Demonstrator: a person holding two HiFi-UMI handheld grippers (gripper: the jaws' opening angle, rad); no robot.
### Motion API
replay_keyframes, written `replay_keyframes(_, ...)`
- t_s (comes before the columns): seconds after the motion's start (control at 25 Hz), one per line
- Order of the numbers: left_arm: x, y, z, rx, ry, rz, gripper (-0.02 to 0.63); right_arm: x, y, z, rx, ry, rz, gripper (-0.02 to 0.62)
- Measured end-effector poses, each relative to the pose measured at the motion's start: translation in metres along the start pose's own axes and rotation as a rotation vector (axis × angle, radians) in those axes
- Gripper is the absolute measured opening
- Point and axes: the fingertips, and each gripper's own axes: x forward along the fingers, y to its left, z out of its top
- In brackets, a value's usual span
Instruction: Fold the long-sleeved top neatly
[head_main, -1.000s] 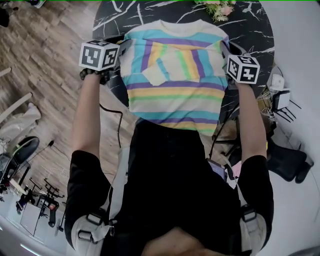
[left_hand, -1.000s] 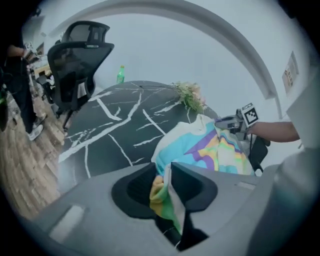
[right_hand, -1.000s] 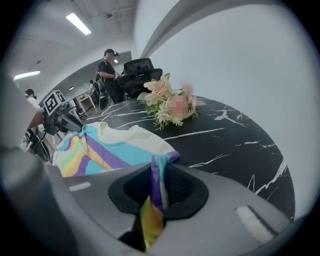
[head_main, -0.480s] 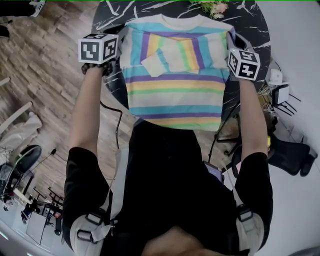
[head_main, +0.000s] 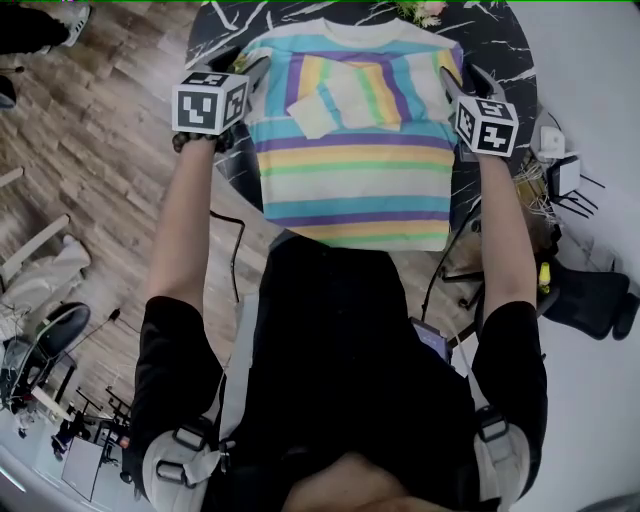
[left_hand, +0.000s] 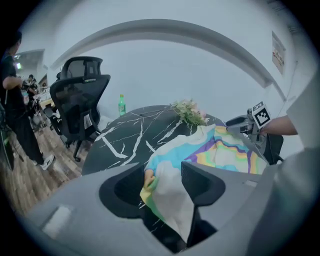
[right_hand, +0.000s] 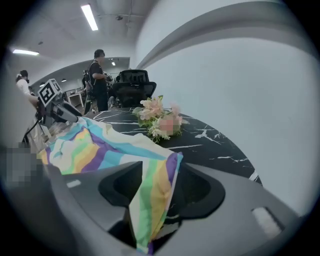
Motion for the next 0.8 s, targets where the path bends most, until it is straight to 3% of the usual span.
replay_keyframes(0.12, -0.02, -0.015, -0.005, 0.059, -0.019, 0.006, 0.249, -0.023, 0.014, -0.006, 0.003, -0.018, 0.001, 0.23)
replay_keyframes(0.28, -0.054, -0.045, -0.022, 0.08, -0.046, -0.015, 0.249, -0.065, 0.051, -0.018, 0.019, -0.083, 0.013, 0.222)
replay_keyframes(0.56, -0.123, -0.097, -0.09, -0.055, -0.119, -0.079, 0.249, -0.125, 0.099, -0.068, 0.043, -0.067, 0.055, 0.218)
replay_keyframes(0.8, -0.16, -0.141, -0.181, -0.175, -0.08, -0.034, 0.249, -0.171, 0.11, -0.127, 0.081, -0.028, 0.094, 0.207)
